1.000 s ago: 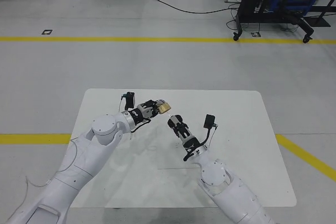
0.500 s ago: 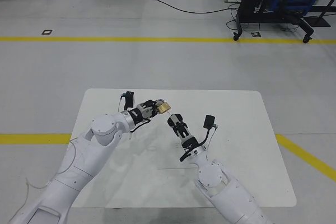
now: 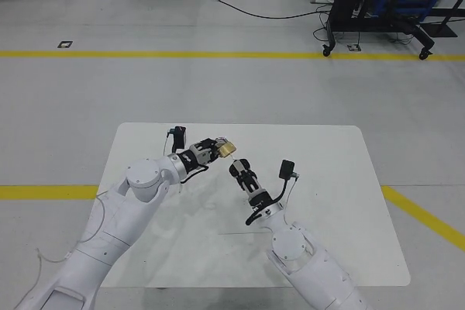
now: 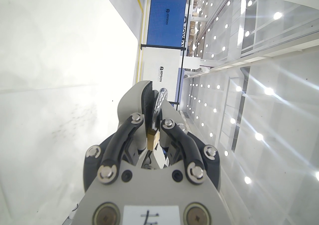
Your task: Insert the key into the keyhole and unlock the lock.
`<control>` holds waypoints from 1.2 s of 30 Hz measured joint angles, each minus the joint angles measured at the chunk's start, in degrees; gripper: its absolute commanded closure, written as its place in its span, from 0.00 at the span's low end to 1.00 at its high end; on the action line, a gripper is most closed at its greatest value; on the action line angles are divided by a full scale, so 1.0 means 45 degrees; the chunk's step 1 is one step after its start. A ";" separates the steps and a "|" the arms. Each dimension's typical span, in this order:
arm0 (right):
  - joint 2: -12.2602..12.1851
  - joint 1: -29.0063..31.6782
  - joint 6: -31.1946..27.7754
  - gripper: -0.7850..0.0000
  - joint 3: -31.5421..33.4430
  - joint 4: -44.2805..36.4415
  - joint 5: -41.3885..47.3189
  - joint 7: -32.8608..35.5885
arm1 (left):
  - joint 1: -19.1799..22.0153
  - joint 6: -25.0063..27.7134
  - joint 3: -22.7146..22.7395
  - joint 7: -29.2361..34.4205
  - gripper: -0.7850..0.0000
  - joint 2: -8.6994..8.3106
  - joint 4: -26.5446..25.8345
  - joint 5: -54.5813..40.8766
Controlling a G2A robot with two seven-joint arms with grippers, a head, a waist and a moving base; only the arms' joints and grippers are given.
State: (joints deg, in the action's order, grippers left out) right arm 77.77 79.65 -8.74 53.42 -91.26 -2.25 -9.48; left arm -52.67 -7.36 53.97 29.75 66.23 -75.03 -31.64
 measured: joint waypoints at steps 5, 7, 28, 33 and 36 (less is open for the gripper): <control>-0.0053 0.0342 0.0173 1.00 0.0249 -0.0377 -0.0251 0.0458 | -0.0059 0.0073 0.0155 0.0131 1.00 0.0000 -0.0046 0.0378; -0.0070 0.0450 0.0256 1.00 0.0363 -0.0519 -0.0284 0.0635 | -0.0084 0.0046 0.0172 0.0245 1.00 0.0011 -0.0079 0.0476; 0.0112 0.0479 0.0790 1.00 0.0581 -0.0599 -0.0503 0.0828 | -0.0298 0.0000 0.0381 0.0828 1.00 0.0163 -0.0336 0.1031; 0.0187 0.0334 0.0959 1.00 0.0554 -0.0448 -0.0673 0.0659 | -0.0332 0.0020 0.0394 0.0966 1.00 0.0197 -0.0383 0.1186; 0.0247 0.0192 0.1011 1.00 0.0520 -0.0300 -0.0700 0.0563 | -0.0364 0.0013 0.0411 0.1020 1.00 0.0221 -0.0420 0.1226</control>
State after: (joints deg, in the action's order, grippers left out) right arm 78.88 80.52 -4.20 55.76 -92.61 -5.41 -6.94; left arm -54.31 -7.30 55.82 34.34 67.23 -76.92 -26.12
